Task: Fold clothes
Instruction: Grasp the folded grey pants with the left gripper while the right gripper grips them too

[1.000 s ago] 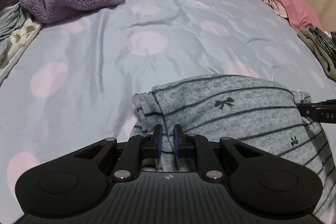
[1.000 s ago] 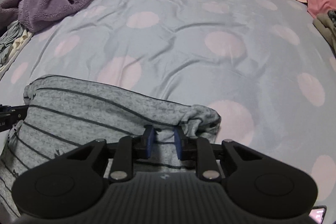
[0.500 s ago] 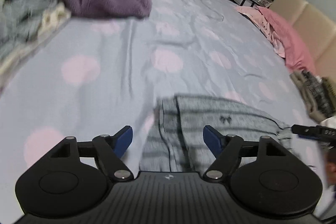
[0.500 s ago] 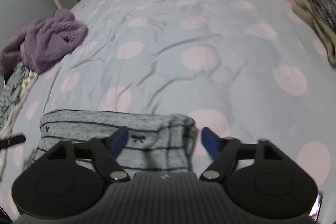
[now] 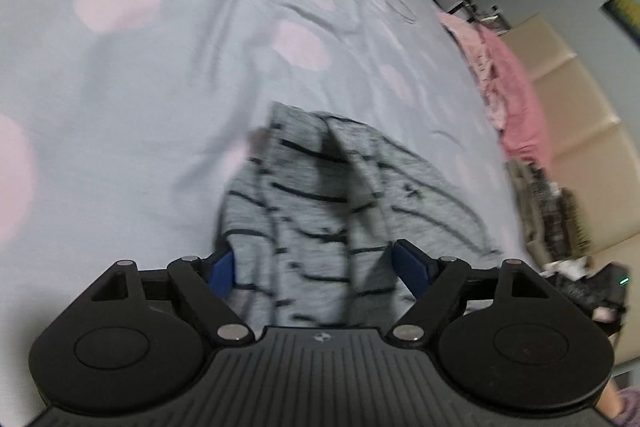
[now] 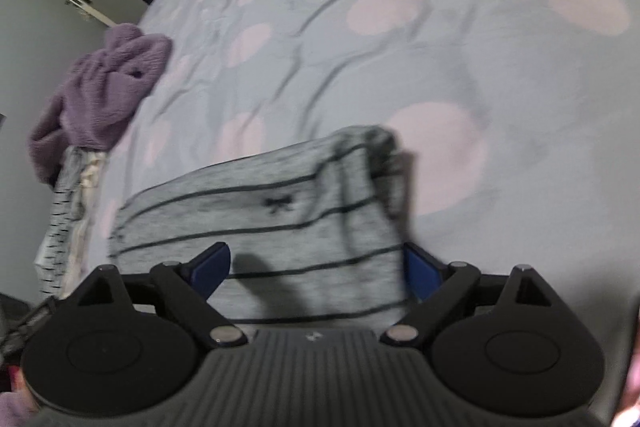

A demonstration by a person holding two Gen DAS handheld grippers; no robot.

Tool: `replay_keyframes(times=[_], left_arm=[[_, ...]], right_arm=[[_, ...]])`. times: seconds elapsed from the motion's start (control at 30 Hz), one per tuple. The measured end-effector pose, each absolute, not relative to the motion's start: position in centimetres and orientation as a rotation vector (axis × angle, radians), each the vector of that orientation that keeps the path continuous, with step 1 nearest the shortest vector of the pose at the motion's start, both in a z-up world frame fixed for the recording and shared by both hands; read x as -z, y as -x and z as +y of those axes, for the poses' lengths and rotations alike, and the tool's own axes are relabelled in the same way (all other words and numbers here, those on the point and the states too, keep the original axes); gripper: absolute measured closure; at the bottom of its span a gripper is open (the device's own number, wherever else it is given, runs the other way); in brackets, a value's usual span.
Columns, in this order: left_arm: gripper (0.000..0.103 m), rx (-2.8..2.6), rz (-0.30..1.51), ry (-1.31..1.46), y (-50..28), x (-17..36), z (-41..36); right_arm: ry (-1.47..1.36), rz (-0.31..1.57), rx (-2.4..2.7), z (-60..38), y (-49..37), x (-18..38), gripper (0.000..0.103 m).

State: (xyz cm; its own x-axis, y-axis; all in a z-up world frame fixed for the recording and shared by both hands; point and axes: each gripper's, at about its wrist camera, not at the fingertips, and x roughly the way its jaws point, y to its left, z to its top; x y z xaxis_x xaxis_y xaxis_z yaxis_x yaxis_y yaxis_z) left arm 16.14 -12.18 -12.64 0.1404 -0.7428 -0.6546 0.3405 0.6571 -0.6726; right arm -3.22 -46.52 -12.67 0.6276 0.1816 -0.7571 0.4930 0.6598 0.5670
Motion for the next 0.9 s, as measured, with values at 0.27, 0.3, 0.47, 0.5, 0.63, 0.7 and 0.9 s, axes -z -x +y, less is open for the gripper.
replay_keyframes(times=[0.27, 0.3, 0.47, 0.5, 0.63, 0.7, 0.9], left_arm=[[0.028, 0.873, 1.288, 0.643, -18.7, 15.2, -11.0], [0.028, 0.872, 1.285, 0.612, -18.6, 15.1, -11.4], [0.03, 0.894, 1.234, 0.363, -17.7, 13.6, -15.4], [0.03, 0.902, 1.235, 0.351, -17.7, 13.5, -16.1], [0.03, 0.935, 1.254, 0.342, -17.6, 13.7, -17.7], [0.03, 0.95, 1.257, 0.332, -17.6, 13.9, -18.0], [0.056, 0.954, 1.221, 0.265, -16.2, 13.2, -17.4]], right_arm=[[-0.911, 0.898, 0.165, -47.4, 3.1, 13.4, 0.007], [-0.915, 0.899, 0.165, -47.4, 3.0, 13.5, 0.007], [-0.857, 0.914, 0.168, -46.7, 2.0, 13.4, 0.007], [-0.847, 0.916, 0.167, -46.5, 1.8, 13.4, 0.007], [-0.83, 0.93, 0.143, -45.9, 1.0, 13.4, 0.007], [-0.812, 0.937, 0.119, -45.3, 0.7, 13.4, 0.009], [-0.759, 0.938, 0.102, -44.4, 0.3, 13.3, 0.039]])
